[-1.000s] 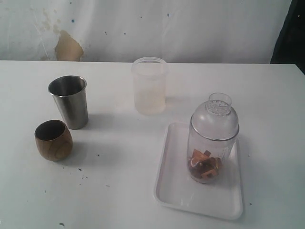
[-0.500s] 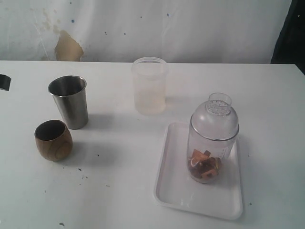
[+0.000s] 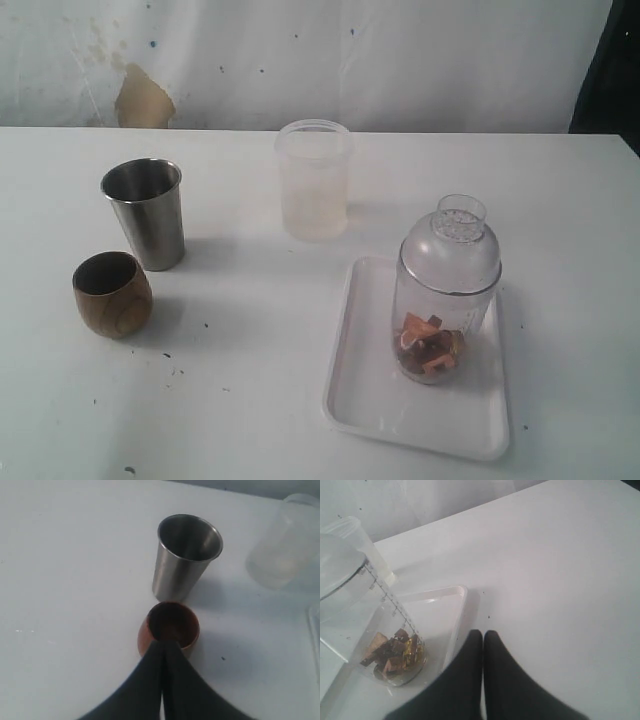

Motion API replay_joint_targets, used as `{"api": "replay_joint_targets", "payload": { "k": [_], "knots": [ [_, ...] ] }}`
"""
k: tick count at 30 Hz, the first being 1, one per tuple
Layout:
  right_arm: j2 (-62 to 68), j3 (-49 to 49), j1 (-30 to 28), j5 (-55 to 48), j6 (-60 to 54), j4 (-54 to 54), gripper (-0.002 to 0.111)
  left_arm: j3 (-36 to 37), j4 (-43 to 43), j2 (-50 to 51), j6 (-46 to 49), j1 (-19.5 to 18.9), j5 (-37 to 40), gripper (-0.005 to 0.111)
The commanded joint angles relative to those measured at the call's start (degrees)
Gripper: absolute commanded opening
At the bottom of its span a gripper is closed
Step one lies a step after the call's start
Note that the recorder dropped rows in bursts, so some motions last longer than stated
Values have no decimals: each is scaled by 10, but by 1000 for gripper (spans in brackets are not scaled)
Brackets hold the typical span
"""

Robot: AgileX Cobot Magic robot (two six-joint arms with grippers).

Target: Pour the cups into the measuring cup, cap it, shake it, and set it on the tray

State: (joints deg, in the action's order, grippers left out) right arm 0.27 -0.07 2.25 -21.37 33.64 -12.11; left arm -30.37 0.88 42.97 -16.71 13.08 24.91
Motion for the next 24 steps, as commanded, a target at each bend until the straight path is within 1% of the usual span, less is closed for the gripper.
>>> {"api": "replay_joint_targets", "payload": {
  "k": [1,7,18,23,24],
  "knots": [
    [-3,1,0,0,22,-3,0,66,-9,-94,-42,0,-67,0],
    [-3,1,0,0,22,-3,0,109,-6,-215,-45,0,-88,0],
    [-3,1,0,0,22,-3,0,143,10,-421,-40,0,-86,0],
    [-3,1,0,0,21,-3,0,153,10,-430,-40,0,-73,0],
    [-3,1,0,0,21,-3,0,158,10,-430,-40,0,-81,0]
  ]
}}
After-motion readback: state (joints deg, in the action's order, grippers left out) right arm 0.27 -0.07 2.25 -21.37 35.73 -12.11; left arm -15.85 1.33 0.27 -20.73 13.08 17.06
